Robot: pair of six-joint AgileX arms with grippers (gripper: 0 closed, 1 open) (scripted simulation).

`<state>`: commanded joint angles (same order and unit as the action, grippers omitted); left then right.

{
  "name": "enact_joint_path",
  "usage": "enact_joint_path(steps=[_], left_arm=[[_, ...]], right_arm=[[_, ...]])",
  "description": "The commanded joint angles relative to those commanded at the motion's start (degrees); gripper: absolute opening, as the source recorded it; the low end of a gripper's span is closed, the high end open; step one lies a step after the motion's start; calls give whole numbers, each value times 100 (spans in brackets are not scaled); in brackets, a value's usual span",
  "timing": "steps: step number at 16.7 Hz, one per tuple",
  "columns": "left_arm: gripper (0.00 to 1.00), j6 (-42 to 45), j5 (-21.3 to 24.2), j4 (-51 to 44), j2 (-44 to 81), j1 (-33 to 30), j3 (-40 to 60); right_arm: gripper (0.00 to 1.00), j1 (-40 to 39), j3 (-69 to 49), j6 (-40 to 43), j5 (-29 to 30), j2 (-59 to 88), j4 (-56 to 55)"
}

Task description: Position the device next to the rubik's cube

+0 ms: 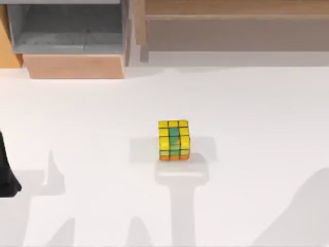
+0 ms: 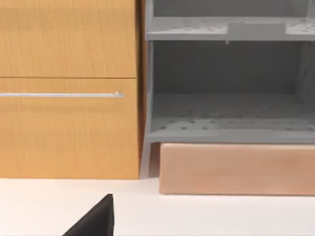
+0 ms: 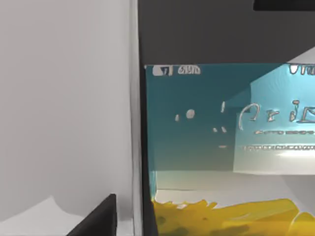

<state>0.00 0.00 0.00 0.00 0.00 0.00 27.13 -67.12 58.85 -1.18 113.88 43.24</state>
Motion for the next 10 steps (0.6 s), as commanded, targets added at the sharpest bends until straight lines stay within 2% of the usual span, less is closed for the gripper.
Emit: enact_joint_path(steps=[4,10], left_arm=[[100,0,0,0,0,0,0],[100,0,0,0,0,0,0]], right_arm=[[2,0,0,0,0,0,0],[0,0,0,0,0,0,0]])
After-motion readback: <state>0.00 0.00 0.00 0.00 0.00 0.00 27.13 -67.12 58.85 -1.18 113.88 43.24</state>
